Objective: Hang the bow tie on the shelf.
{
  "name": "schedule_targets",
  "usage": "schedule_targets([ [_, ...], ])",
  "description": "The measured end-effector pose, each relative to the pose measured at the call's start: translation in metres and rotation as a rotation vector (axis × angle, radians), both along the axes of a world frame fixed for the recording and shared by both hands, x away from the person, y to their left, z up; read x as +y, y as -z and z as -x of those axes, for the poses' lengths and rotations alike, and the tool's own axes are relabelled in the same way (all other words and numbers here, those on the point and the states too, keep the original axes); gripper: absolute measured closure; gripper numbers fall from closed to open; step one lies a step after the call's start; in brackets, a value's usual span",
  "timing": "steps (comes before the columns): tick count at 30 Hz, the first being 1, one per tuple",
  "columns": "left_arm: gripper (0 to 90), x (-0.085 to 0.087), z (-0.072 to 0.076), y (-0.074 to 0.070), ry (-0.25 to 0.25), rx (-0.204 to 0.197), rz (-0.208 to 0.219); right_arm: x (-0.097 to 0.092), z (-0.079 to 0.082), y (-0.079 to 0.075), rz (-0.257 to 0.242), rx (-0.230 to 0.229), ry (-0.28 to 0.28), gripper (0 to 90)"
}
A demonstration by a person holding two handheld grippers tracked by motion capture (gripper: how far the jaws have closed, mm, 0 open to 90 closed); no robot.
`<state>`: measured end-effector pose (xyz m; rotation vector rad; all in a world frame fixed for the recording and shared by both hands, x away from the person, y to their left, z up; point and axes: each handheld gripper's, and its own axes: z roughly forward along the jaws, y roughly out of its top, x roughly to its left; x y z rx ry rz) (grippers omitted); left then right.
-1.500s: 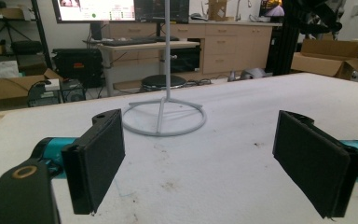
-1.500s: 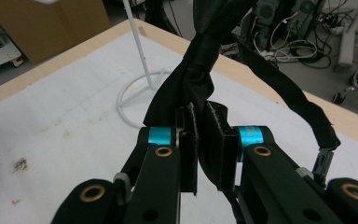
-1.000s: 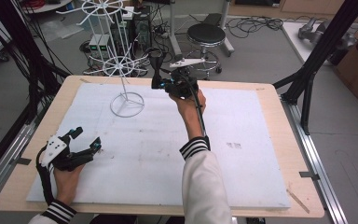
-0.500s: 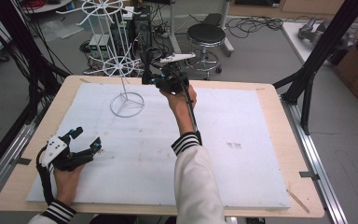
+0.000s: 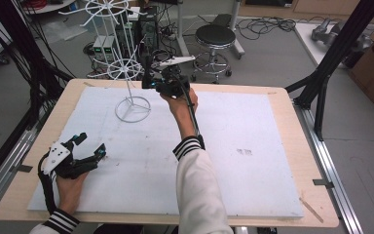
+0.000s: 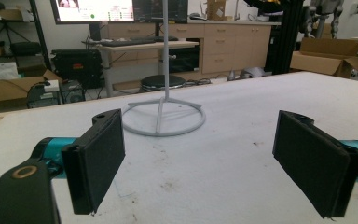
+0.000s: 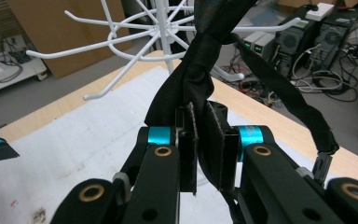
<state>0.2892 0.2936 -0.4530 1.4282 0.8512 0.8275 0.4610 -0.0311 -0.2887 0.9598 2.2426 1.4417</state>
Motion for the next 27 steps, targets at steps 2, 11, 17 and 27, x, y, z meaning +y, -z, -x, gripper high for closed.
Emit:
schedule_targets([
  [2, 16.9, 0.000, 0.000, 0.000, 0.000, 0.000, 0.002, 0.001, -0.001, 0.001, 0.003, -0.008, -0.001, 83.0],
  [11, 16.9, 0.001, 0.000, 0.000, 0.002, 0.004, 0.002, 0.009, -0.005, 0.014, -0.009, -0.018, -0.016, 82.8],
  [17, 16.9, 0.000, 0.000, 0.000, 0.001, 0.002, 0.004, 0.013, -0.007, 0.019, -0.021, -0.021, -0.020, 82.4],
  [27, 16.9, 0.001, 0.000, 0.000, 0.003, 0.001, 0.005, 0.016, -0.009, 0.024, -0.008, -0.016, -0.015, 78.5],
])
